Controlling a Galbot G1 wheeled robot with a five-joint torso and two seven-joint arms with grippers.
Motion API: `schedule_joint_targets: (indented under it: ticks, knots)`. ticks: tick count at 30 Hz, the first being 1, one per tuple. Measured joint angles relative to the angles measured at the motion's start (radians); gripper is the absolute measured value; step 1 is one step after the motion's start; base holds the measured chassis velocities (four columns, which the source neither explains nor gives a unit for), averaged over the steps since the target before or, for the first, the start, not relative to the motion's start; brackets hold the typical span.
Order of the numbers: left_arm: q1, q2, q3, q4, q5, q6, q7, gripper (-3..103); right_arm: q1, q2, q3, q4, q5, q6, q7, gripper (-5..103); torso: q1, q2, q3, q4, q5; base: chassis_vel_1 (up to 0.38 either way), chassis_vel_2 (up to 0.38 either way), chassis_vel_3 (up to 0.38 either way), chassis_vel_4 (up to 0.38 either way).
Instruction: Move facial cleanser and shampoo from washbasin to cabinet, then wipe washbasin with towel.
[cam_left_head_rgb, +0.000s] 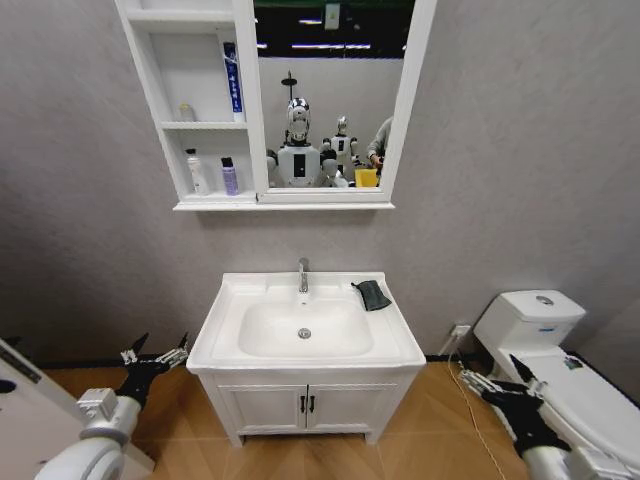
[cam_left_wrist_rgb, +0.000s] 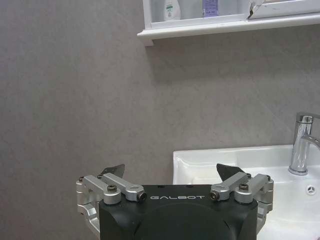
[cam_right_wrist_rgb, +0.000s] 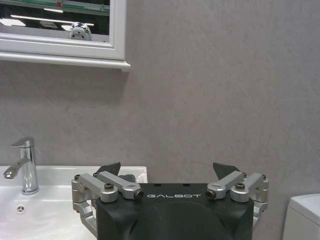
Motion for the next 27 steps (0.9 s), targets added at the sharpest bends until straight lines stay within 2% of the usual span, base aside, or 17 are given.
schedule_joint_targets:
  ticks: [2, 27]
  knots:
    - [0.0, 0.0, 0.0, 0.0, 0.0, 0.0, 0.0, 100, 0.013, -0.012, -0.008, 0.005, 0.0, -0.019, 0.0, 100, 0.0, 0.0, 0.0, -0.0002, 0.0, 0.0, 0.0, 0.0, 0.0]
    - [0.0, 0.0, 0.0, 0.0, 0.0, 0.0, 0.0, 100, 0.017, -0.013, -0.009, 0.001, 0.002, -0.021, 0.001, 100, 0.0, 0.0, 0.0, -0.0003, 0.0, 0.0, 0.0, 0.0, 0.0]
